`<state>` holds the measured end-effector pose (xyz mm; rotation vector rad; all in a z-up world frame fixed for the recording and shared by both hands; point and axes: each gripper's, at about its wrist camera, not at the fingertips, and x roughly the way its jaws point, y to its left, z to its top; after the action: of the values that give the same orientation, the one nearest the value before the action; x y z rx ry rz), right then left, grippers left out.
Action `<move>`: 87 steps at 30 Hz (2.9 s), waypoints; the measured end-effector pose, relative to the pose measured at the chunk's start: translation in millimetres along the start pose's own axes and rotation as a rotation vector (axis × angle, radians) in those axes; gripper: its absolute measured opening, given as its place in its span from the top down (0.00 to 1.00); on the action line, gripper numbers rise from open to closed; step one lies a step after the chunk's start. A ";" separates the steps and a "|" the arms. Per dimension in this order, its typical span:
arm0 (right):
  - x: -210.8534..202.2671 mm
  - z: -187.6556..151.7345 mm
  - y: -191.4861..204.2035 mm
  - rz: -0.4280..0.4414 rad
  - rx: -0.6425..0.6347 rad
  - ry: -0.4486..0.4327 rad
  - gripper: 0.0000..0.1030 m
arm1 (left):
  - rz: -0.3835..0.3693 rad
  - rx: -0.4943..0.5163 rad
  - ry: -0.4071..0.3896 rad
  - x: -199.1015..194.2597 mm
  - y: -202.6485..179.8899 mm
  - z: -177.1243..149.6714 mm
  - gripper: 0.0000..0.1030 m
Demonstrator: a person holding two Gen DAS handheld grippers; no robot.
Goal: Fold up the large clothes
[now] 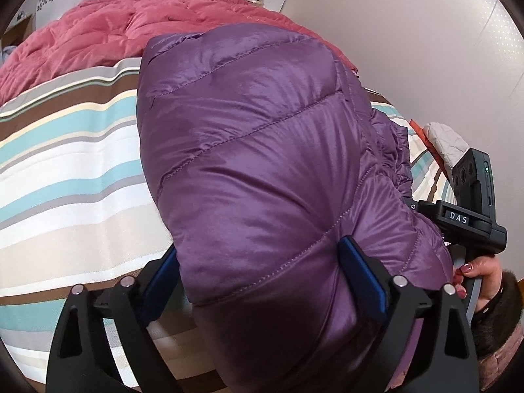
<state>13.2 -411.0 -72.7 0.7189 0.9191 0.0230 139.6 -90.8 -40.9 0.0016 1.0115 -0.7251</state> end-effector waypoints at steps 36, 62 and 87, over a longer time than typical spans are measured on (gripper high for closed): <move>-42.9 -5.1 52.7 0.080 -0.126 -0.196 0.78 | 0.127 0.130 -0.205 -68.8 -36.2 1.7 0.55; 74.1 8.4 219.9 0.275 -0.375 -0.080 0.78 | 0.396 -0.097 -0.378 -164.6 126.7 -20.2 0.55; 175.8 -0.7 251.5 -0.011 -0.443 -0.023 0.57 | 0.471 -0.214 -0.305 -108.0 223.5 -39.0 0.39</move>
<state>191.8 -162.1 -54.2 0.3015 0.8575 0.2022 198.5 153.3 -50.8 -0.0532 0.7503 -0.1765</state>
